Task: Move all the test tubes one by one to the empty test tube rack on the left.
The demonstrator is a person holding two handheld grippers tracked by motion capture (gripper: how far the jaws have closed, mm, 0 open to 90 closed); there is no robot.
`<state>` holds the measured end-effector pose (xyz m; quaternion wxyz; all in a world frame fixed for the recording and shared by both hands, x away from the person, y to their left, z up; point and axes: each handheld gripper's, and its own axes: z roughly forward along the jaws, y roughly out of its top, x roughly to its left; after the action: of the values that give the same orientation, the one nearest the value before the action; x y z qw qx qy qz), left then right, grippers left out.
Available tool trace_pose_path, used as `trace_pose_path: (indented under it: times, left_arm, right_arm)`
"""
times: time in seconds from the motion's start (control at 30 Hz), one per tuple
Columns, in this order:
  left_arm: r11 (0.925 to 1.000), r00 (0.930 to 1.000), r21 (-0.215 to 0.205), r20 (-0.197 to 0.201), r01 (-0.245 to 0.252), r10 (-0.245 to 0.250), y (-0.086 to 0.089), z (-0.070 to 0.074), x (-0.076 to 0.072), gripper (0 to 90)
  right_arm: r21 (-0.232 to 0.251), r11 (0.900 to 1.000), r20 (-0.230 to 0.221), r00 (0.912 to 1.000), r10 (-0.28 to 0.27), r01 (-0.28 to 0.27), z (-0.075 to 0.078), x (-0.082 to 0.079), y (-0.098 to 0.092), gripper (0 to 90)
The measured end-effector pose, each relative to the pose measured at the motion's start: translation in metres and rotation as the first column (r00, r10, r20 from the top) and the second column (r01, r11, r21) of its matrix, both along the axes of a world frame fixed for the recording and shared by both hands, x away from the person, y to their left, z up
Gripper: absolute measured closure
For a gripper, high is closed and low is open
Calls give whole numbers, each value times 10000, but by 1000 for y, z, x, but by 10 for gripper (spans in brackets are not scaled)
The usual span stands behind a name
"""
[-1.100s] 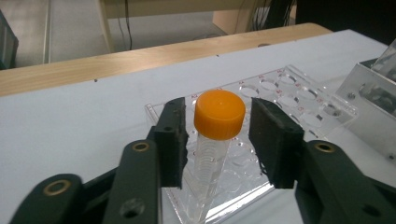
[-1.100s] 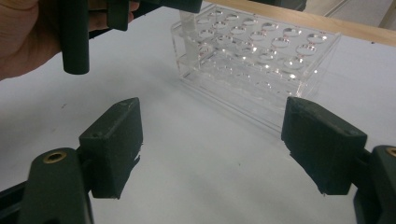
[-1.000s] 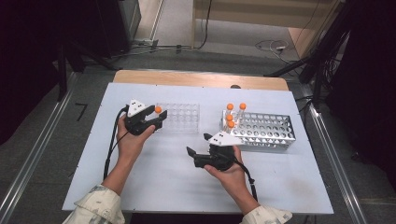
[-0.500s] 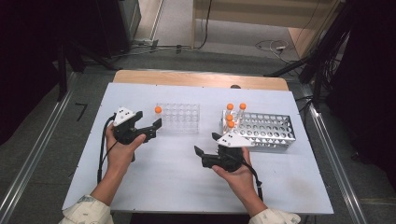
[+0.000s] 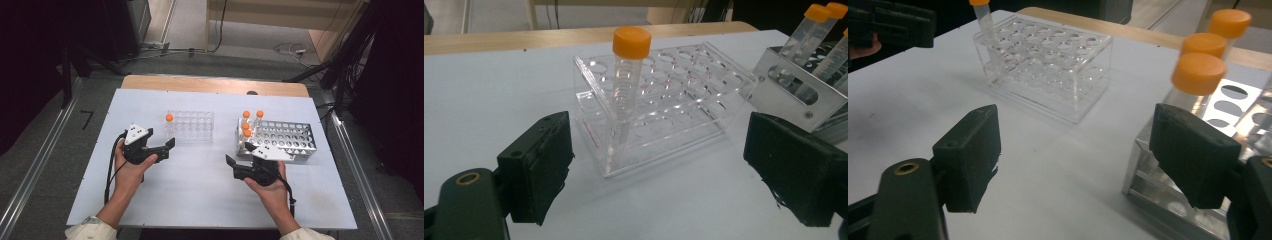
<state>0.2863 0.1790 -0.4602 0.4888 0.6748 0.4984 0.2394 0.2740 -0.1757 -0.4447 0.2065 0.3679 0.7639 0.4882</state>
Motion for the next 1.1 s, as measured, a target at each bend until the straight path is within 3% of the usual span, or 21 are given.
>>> trace_pose_path:
  times: [0.1,0.23,0.57,0.73,1.1]
  left_arm:
    - [10000,10000,-68,-28,-7,7,1,-2,-1,136]
    - [9986,9999,-531,-152,57,-65,4,-1,-1,136]
    - [9989,9999,-446,0,164,-164,4,-2,-3,124]
    - [9994,9999,-335,-49,126,-128,4,-4,-2,111]
    - [9996,9999,-276,-152,-3,-1,3,-6,-1,103]
  right_arm:
    - [118,9995,30,9996,-278,278,1,1,-9,192]
    - [190,9977,125,9978,-657,655,1,5,-16,199]
    - [79,9880,230,9877,-1543,1542,-15,26,-18,301]
    - [-8,9871,472,9860,-1599,1601,-19,32,-15,382]
    - [77,9854,376,9847,-1701,1700,-24,39,-12,549]
